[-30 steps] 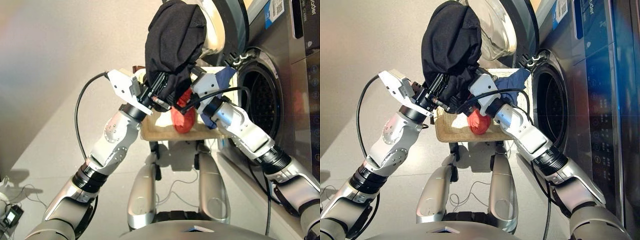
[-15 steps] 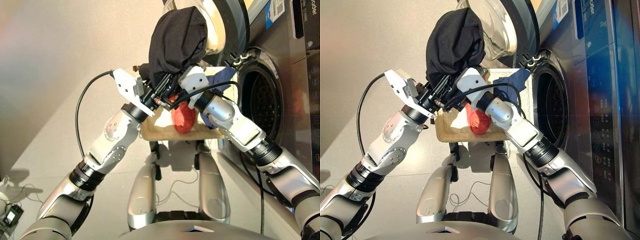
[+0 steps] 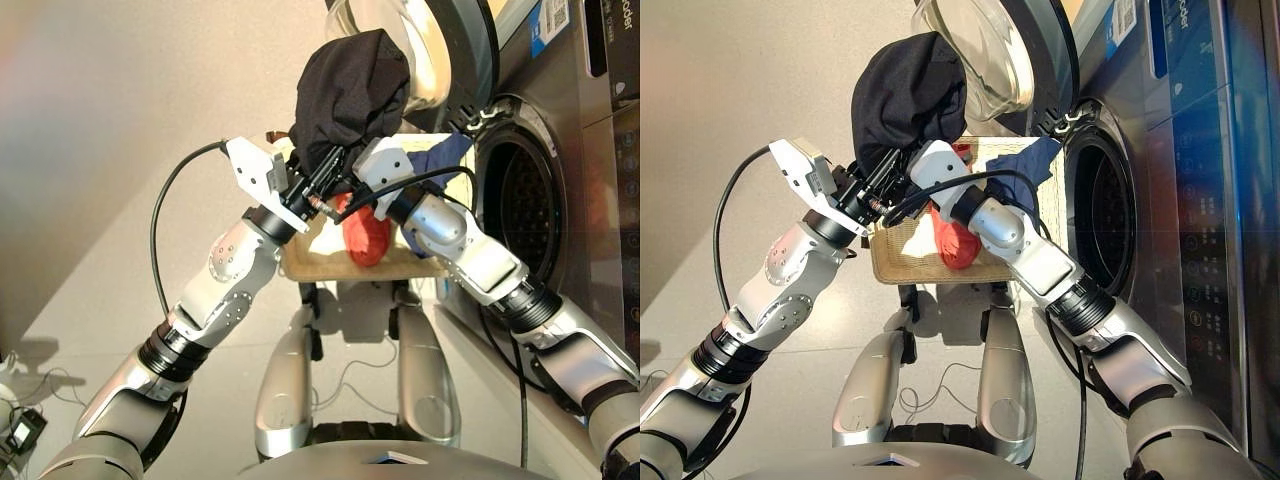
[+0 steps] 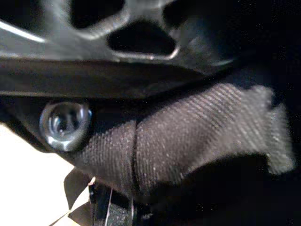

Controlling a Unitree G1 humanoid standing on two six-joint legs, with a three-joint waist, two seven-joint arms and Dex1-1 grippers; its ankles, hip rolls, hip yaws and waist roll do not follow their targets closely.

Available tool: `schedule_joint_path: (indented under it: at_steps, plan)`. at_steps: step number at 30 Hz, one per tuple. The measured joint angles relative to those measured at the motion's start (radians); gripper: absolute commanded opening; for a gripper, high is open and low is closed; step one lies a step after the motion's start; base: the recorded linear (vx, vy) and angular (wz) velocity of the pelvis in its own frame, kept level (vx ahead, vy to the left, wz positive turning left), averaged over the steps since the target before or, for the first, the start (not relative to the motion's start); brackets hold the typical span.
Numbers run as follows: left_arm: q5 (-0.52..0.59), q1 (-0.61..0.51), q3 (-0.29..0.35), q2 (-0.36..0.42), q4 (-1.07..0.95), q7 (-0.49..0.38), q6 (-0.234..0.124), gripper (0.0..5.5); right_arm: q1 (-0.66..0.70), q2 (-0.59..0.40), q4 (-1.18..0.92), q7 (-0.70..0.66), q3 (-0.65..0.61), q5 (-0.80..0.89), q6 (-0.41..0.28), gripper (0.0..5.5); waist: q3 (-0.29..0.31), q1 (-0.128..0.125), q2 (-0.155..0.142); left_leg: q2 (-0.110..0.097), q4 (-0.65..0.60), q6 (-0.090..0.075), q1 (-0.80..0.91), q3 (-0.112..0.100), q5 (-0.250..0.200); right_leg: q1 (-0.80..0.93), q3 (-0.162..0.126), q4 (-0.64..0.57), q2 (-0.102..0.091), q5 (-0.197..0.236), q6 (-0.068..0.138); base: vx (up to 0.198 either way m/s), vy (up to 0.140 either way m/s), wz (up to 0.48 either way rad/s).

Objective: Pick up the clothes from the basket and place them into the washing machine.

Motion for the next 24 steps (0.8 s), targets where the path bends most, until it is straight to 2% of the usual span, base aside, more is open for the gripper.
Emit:
schedule_joint_path:
  at_steps: [1,2,3,4,11,20,23,24]
  plan:
    - [0.000,0.001,0.004,-0.002,0.002,0.004,0.000,5.50,0.012,0.007,0.003,-0.007,-0.010,0.000,-0.008,0.00,-0.001,0.000,0.001,0.000,0.000,0.000,0.000,0.000,0.000,0.000,0.000,0.000,0.000,0.000,0.000,0.000,0.000,0.000]
    - [0.000,0.002,0.005,-0.001,0.005,0.004,-0.001,5.50,0.033,0.012,0.003,-0.018,-0.028,-0.003,-0.023,0.00,-0.002,0.002,0.003,0.000,0.000,0.000,0.000,0.000,0.000,0.000,0.000,0.000,0.000,0.000,0.000,0.000,0.000,0.000]
    - [0.000,0.003,0.007,-0.001,0.009,0.008,-0.001,5.50,0.049,0.014,0.003,-0.030,-0.040,-0.004,-0.033,0.24,-0.002,0.003,0.004,0.000,0.000,0.000,0.000,0.000,0.000,0.000,0.000,0.000,0.000,0.000,0.000,0.000,0.000,0.000]
    - [0.001,0.003,0.007,0.000,0.013,0.009,-0.001,5.50,0.070,0.017,0.004,-0.047,-0.055,-0.006,-0.043,0.00,-0.004,0.004,0.007,0.000,0.000,0.000,0.000,-0.001,0.000,0.000,-0.001,0.000,0.000,0.000,0.000,0.000,0.000,0.000]
    - [0.029,0.000,0.003,-0.029,0.015,0.046,-0.025,5.50,0.158,0.048,0.090,-0.151,-0.117,-0.017,-0.054,0.00,-0.006,0.007,0.010,-0.001,0.001,0.001,0.001,-0.008,0.000,0.004,-0.003,0.001,-0.001,0.000,0.000,0.000,0.000,0.000]
    - [0.046,0.000,0.001,-0.060,0.020,0.071,-0.055,5.50,0.206,0.090,0.391,-0.333,-0.215,-0.141,-0.085,0.00,-0.006,0.020,0.010,-0.003,0.003,0.003,0.002,-0.020,0.002,0.016,-0.016,-0.001,-0.006,-0.001,0.001,0.000,0.000,0.000]
    - [0.046,-0.001,0.001,-0.088,0.021,0.084,-0.073,5.50,0.208,0.092,0.491,-0.383,-0.235,-0.198,-0.095,0.00,-0.006,0.020,0.011,-0.003,0.004,0.004,0.004,-0.031,0.003,0.027,-0.029,-0.007,-0.008,-0.001,0.001,0.000,0.000,0.000]
    - [0.046,-0.001,0.001,-0.092,0.021,0.089,-0.077,5.50,0.209,0.091,0.529,-0.403,-0.240,-0.211,-0.095,0.00,-0.007,0.020,0.012,-0.003,0.005,0.004,0.004,-0.041,0.003,0.034,-0.033,-0.012,-0.010,-0.001,0.001,0.000,0.000,0.000]
